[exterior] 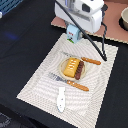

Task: Interact with the objects in diverse but meaningful ways.

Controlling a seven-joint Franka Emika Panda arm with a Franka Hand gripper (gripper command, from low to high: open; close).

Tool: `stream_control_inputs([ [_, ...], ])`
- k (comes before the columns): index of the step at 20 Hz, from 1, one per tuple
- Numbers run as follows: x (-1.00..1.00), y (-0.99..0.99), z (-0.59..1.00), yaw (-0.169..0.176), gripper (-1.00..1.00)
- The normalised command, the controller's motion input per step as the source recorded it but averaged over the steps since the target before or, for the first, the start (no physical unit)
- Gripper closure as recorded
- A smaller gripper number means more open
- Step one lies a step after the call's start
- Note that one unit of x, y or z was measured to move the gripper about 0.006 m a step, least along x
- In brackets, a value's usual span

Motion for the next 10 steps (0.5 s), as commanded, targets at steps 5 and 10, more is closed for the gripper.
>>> stream_control_inputs([
  [5,-0.38,-0.73,-0.02,-0.029,1.0],
  [10,-0.5,-0.67,-0.21,-0.024,1.0],
])
